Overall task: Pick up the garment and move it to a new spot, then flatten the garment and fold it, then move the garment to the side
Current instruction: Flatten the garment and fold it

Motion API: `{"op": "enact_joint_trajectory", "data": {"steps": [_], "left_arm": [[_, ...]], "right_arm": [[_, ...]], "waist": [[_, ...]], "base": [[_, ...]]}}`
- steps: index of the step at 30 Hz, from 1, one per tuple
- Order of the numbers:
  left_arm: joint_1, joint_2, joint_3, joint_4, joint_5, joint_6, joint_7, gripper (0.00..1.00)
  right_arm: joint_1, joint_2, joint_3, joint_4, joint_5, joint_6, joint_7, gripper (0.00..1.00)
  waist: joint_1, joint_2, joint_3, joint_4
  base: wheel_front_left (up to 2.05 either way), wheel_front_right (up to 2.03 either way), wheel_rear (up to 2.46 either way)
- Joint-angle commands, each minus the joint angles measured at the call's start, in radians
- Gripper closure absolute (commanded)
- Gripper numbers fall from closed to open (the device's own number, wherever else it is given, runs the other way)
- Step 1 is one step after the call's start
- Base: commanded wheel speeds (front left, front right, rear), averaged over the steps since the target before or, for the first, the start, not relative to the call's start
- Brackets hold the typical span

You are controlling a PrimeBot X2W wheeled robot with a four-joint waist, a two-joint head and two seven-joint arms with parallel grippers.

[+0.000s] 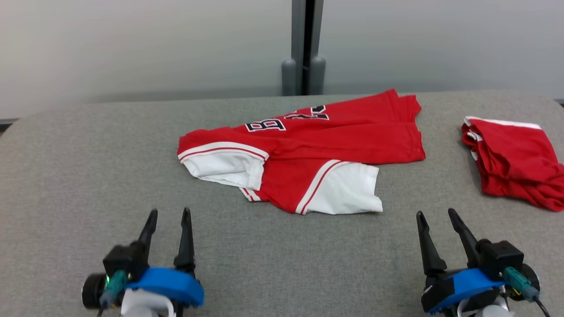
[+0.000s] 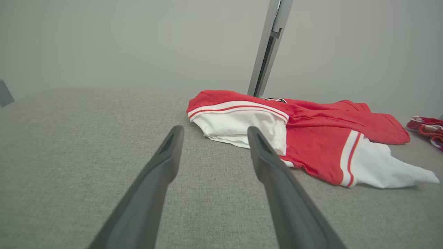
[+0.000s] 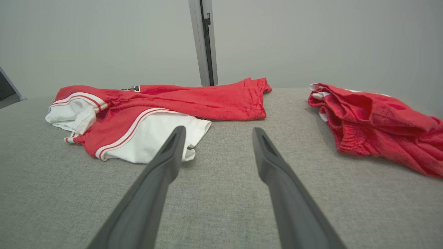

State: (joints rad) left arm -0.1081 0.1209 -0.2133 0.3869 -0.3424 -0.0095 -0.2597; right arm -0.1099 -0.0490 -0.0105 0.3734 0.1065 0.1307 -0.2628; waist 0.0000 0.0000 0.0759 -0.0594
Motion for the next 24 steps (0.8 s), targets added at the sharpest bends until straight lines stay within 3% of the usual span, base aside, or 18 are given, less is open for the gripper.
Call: {"op": "enact_joint_trajectory", "data": {"steps": [1,18,24], "left_arm": [[-0.056,0.011,-0.008,0.019,0.012,-0.005,0.010,0.00],[-0.489,0.116,0.023,0.427,-0.008,-0.041,0.197,0.00],[-0.563,0.126,0.023,0.506,-0.020,-0.062,0.160,0.00]], "right_arm": [[-0.023,-0.003,0.006,-0.009,-0.004,0.000,-0.003,0.00],[-0.119,-0.002,0.055,-0.054,-0.012,0.000,-0.003,0.00],[-0.129,-0.003,0.064,-0.053,-0.004,0.000,-0.003,0.00]], "waist": [[0.0000,0.0000,0.025,-0.005],[0.0000,0.0000,0.256,-0.119],[0.0000,0.0000,0.271,-0.137]], "base": [[0.00,0.00,0.00],[0.00,0.00,0.00],[0.00,0.00,0.00]]}}
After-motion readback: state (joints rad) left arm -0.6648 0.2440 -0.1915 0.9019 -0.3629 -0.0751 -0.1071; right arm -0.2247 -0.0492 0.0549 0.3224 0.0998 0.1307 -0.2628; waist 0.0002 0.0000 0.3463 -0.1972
